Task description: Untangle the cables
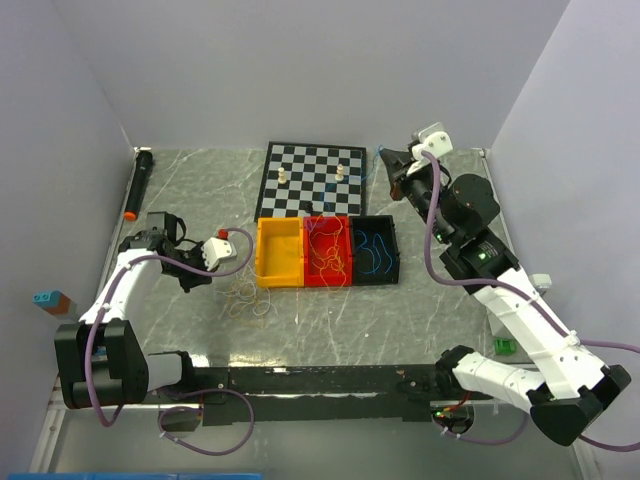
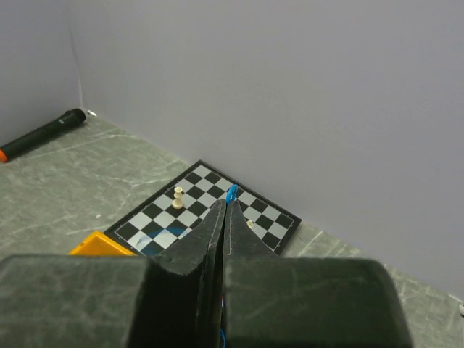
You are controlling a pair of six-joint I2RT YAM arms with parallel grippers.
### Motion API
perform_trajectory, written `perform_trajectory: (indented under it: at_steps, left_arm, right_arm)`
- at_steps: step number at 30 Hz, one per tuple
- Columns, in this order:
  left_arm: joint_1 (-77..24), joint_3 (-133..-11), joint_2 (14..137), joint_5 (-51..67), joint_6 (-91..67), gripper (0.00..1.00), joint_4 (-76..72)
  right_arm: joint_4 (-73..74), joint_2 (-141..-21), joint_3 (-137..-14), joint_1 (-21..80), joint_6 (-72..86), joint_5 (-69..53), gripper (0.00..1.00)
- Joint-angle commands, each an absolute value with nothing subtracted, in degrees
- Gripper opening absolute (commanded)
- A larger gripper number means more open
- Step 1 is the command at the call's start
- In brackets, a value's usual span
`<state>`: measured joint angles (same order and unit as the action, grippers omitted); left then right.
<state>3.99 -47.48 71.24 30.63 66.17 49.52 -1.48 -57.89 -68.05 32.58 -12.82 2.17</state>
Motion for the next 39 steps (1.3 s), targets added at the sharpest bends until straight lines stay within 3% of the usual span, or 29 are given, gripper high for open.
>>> perform_trajectory:
  at_steps: [1,39]
  left_arm:
    - [4.1,-47.9,70.9,32.2,66.4,0.01,49.9]
    - [4.1,-45.3,70.8,29.8,66.4,0.01,47.9]
  right_arm:
    - [-5.5,-57.3,-66.6,31.5,-10.7,1.8,0.0]
    - [-7.2,-56.3,-65.7,26.7,-4.7,-3.5,0.0]
